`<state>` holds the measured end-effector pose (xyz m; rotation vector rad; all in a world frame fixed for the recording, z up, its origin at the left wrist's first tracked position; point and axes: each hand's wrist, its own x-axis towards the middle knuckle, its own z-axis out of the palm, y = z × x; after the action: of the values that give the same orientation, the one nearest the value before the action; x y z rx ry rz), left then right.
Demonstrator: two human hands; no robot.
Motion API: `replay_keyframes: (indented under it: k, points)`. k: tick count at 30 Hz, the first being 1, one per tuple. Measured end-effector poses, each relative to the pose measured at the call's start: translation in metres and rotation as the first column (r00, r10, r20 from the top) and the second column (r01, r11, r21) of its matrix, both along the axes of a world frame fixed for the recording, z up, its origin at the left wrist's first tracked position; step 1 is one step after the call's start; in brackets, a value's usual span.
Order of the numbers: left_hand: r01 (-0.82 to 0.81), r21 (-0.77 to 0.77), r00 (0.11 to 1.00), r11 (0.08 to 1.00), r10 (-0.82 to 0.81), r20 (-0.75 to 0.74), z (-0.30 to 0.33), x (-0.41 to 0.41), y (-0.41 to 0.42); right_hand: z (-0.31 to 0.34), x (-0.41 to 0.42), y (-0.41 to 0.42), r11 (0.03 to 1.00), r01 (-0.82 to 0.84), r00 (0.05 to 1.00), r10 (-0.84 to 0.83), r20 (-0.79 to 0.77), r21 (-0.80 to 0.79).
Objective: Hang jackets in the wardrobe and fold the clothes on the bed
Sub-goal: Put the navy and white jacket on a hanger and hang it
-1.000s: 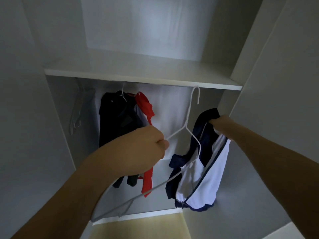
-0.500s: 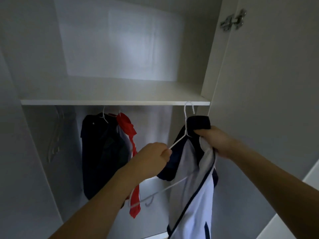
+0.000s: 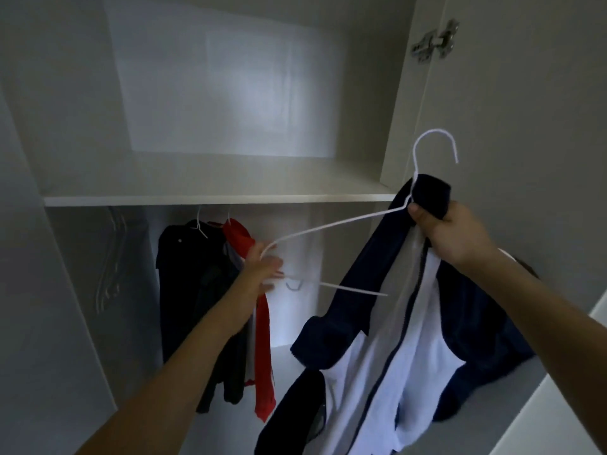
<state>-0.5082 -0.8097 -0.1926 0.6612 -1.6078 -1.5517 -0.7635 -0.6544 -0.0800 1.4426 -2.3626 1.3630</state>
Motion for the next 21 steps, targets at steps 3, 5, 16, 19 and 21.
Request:
replay_keyframes:
  k: [3,5,16,19,21]
  points:
    - [0.228,0.377,0.968,0.898,-0.167,-0.188,-0.055,-0.016,0.009,0.008,-0.003,0.009,0.997,0.021,1.0,-0.021,-0.005,-0.07]
    - [0.321,0.271,0.923,0.907,-0.363,0.124,-0.07,-0.035,0.03,0.013,-0.003,0.012,0.994,0.038,0.999,-0.041,-0.022,-0.102]
    - [-0.023,0.373,0.984,0.928,-0.044,0.171,0.021,-0.044,-0.027,0.001,-0.018,0.069,0.944,0.32,0.89,-0.269,-0.369,0.083]
    - [0.019,0.254,0.981,0.967,-0.067,0.18,0.078,-0.053,-0.012,-0.011,-0.01,0.068,0.935,0.332,0.89,-0.269,-0.368,0.122]
    - [0.12,0.176,0.969,0.977,-0.154,0.194,0.109,-0.068,0.011,-0.015,-0.003,0.063,0.941,0.302,0.91,-0.238,-0.34,0.151]
